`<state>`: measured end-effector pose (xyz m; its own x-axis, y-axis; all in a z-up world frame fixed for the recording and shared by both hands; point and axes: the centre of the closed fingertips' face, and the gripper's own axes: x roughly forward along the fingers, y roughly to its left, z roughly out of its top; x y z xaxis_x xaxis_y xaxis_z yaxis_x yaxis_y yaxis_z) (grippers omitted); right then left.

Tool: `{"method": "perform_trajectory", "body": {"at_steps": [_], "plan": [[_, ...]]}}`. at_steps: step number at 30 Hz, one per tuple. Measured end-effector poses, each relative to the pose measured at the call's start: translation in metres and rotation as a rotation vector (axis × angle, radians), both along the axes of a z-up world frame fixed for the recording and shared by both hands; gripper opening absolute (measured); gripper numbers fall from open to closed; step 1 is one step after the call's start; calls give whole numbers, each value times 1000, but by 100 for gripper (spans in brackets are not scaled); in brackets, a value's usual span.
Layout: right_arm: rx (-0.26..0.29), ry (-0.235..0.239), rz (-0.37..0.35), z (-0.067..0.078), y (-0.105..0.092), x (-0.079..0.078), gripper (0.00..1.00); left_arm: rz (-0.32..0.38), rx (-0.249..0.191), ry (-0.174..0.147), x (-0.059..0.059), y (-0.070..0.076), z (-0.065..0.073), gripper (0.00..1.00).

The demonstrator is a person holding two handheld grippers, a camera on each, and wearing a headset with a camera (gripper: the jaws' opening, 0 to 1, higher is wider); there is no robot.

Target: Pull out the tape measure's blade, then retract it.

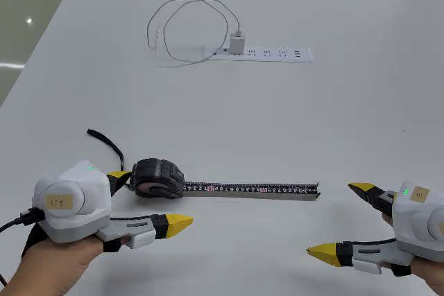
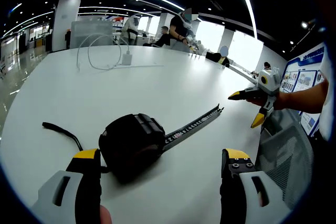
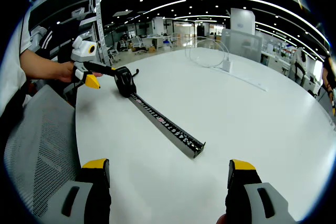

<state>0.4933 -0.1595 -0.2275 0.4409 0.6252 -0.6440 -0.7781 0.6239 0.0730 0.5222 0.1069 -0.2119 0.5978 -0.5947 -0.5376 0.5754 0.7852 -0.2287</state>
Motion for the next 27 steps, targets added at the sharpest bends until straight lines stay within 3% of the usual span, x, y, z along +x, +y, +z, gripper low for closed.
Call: {"method": "perform_trajectory", "body": {"at_steps": [16,27], "plan": [[-33,-9,63,1,0,10,80,120,-7,2,10,0,-2,91],[-72,-9,123,-1,0,17,69,219,21,4,20,2,-7,85]]}}
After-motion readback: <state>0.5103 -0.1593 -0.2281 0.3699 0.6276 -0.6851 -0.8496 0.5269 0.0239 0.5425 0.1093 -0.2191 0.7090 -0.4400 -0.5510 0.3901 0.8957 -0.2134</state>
